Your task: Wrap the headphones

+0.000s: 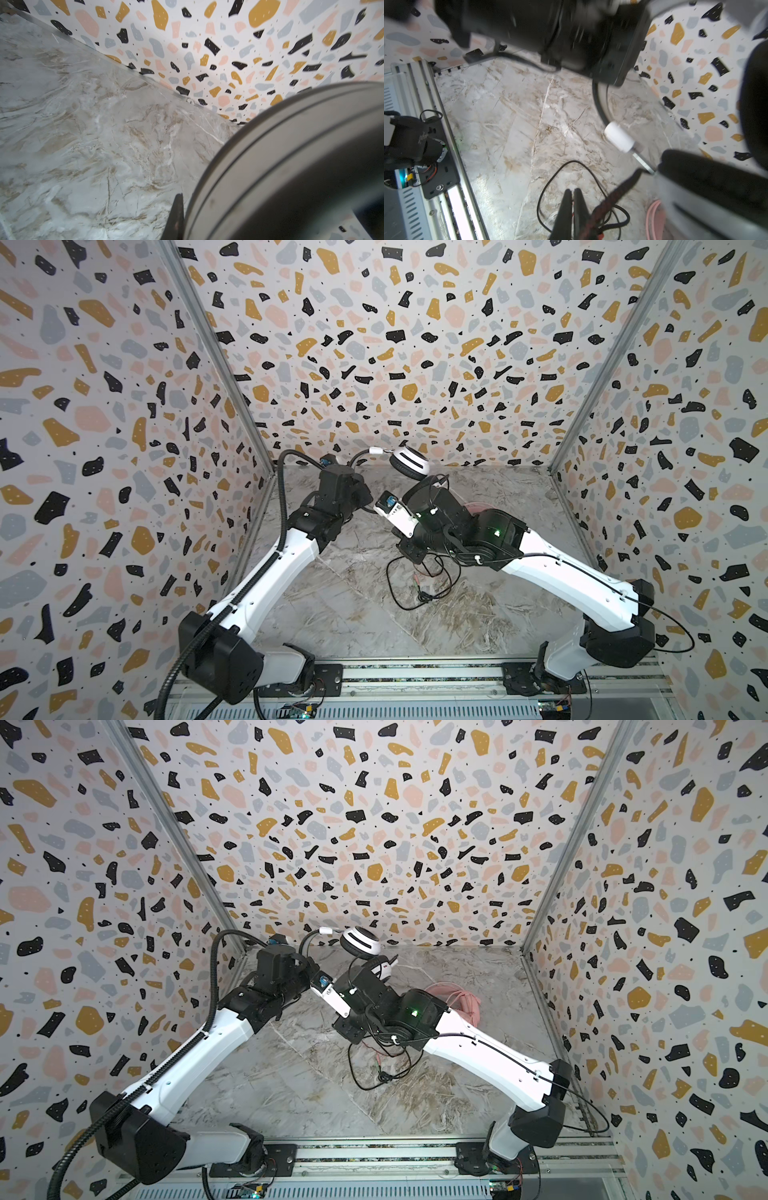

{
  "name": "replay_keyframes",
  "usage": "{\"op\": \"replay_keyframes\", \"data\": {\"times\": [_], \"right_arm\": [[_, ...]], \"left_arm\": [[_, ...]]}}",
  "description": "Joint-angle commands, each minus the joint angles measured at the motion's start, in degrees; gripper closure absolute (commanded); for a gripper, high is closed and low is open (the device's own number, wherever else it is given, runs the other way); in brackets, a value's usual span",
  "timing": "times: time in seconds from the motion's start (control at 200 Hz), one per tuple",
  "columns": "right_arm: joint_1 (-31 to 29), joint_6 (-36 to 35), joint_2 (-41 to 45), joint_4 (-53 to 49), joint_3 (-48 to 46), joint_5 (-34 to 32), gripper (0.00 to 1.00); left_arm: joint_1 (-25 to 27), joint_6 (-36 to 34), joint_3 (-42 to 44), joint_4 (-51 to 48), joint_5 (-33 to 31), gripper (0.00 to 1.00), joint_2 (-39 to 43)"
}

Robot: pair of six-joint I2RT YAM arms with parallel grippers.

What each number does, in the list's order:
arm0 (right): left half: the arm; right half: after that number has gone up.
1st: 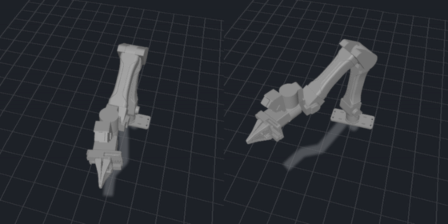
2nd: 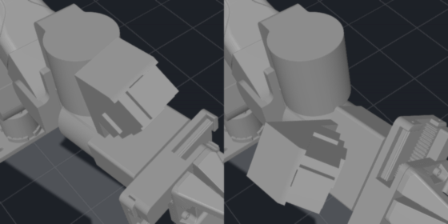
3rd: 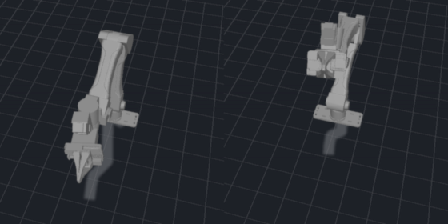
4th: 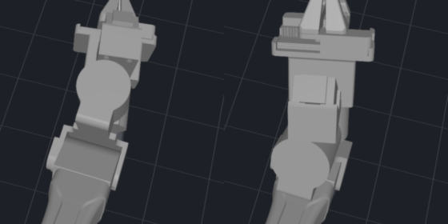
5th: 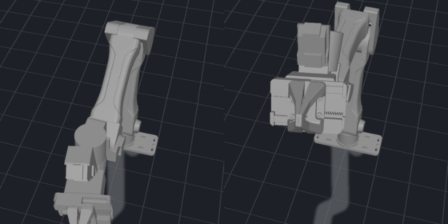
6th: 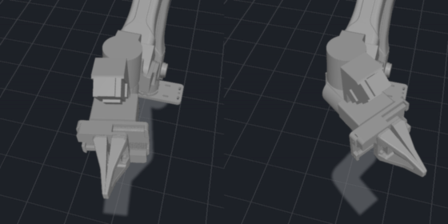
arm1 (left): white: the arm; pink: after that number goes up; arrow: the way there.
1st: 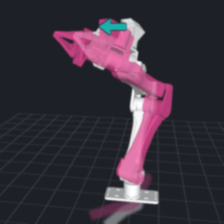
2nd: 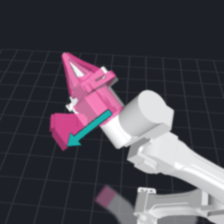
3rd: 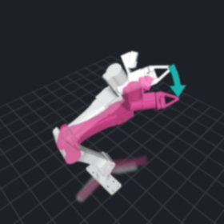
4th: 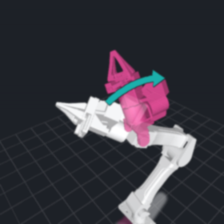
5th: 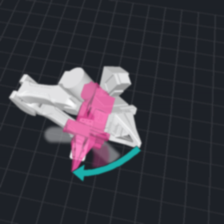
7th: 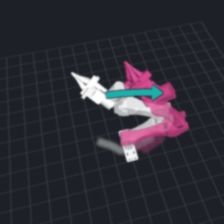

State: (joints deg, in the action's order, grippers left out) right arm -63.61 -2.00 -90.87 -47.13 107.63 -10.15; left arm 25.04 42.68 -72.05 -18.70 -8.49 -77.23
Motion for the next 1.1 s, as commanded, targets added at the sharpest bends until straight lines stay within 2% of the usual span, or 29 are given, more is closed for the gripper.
{"op": "replay_keyframes", "data": {"times": [0.0,0.105,0.29,0.511,0.716,0.936,1.096], "right_arm": [[1.07,-2.82,-0.87,-4.67,7.17,-3.88,0.98],[4.30,-3.67,-2.35,-7.46,11.09,-3.53,0.98],[10.99,-3.71,-0.42,-7.60,9.90,-0.36,0.97],[16.96,-3.21,1.31,-7.85,9.52,3.06,0.96],[20.34,-1.83,0.55,-7.88,12.57,9.35,0.97],[20.35,-0.72,-3.60,-7.78,20.82,14.90,0.96],[20.67,-0.29,-4.81,-5.72,21.58,15.61,0.96]], "left_arm": [[3.43,-5.61,-3.36,2.14,-1.57,1.00,-0.04],[5.17,-13.01,-3.33,-0.57,1.27,1.00,0.07],[5.29,-23.53,1.33,-2.57,3.44,1.00,4.92],[5.29,-33.51,5.42,-5.30,0.91,1.00,10.87],[5.32,-35.68,8.18,-7.40,-3.23,1.00,12.02],[5.38,-35.10,9.08,-6.66,-2.10,1.00,11.84],[5.35,-34.75,8.20,-6.30,-2.84,1.00,12.10]]}}
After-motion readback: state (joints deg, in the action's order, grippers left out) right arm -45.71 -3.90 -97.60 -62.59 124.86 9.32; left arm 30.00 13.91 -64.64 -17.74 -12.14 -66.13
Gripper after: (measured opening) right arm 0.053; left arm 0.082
